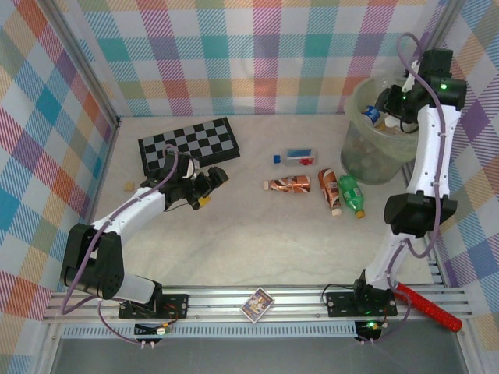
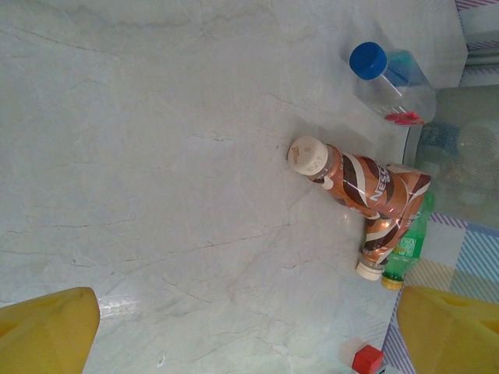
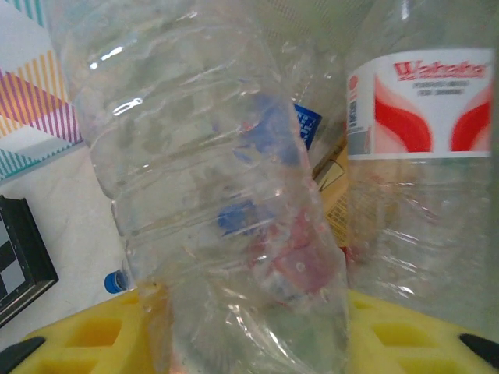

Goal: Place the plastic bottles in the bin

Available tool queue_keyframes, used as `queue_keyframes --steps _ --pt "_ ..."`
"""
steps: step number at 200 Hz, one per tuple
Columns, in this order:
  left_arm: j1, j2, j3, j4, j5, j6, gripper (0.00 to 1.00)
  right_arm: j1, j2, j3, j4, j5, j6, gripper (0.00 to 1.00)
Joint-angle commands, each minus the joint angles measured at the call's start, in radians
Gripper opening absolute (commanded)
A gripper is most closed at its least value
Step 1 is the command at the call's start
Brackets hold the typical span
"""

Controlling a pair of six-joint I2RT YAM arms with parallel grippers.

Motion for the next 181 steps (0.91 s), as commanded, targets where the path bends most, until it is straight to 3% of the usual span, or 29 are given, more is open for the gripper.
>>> queue_keyframes --steps 1,27,47,61,73,181 --pt "0.004 -0.017 0.027 -0.007 0.007 0.016 0.98 -0.001 0.055 0.039 -0.024 -0.042 0.045 0.43" --pt "0.005 -0.029 0.019 -0.011 -0.001 0.017 0.98 -0.002 0.090 0.036 0.019 -0.032 0.067 0.48" --pt "0.004 -0.031 0.015 -0.009 -0.002 0.016 0.98 -0.001 0.108 0.036 0.038 -0.018 0.075 0.62" --pt "0.005 -0.033 0.015 -0.008 -0.005 0.015 0.98 -0.002 0.117 0.037 0.039 -0.018 0.073 0.77" --pt "0.005 -0.032 0.015 -0.009 -0.005 0.015 0.98 -0.001 0.118 0.038 0.037 -0.018 0.068 0.83" --pt "0.004 -0.014 0.010 0.014 0.005 0.007 0.98 0.009 0.039 0.072 0.043 -0.017 0.014 0.86"
